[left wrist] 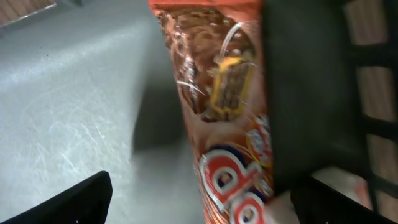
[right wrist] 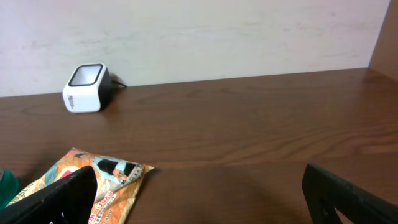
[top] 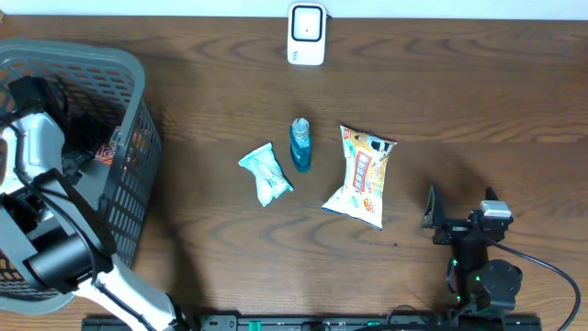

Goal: Scan the item barcode
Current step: 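Reach into the basket and grasp the red-wrapped chocolate bar with the left gripper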

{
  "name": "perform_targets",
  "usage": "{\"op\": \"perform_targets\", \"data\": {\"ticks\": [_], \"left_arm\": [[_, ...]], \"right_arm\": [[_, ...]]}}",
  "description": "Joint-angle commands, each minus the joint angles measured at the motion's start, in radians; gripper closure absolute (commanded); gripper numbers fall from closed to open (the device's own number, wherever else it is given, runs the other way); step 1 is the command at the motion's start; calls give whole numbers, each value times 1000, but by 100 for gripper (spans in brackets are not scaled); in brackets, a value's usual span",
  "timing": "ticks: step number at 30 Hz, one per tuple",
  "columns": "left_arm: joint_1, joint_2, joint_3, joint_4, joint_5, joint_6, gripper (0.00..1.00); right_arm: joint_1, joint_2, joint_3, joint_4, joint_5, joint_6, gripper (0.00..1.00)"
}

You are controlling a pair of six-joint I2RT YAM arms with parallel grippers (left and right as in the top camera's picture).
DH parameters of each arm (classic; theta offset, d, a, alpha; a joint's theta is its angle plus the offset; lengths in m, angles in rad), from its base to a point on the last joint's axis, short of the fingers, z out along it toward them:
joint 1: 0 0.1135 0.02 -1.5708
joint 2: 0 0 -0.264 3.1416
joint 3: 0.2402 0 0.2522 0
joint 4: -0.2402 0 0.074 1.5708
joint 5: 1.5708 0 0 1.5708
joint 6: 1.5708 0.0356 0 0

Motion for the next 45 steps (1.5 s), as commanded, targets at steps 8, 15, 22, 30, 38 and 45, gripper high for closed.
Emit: {"op": "perform_targets", "data": {"ticks": [8,15,22,30,38,45], "left_arm": [[3,113,4,12,-50,40,22],[3,124,4,-52,-51,76,92],[26,29,5,-115,-51,77,93],[87,-351,5,-128,-50,68,93],[61,-725,5,-130,154,34,93],[-155,-939,5,-123,260,28,93]], "right_arm": [[-3,-4,-1,-4,1,-6,1],[-3,-4,-1,-4,1,-6,1],[-3,-4,-1,-4,1,-6,1],[-3,-4,-1,-4,1,-6,1],[-3,-4,-1,-4,1,-6,1],[-3,-4,-1,-4,1,-6,1]]}}
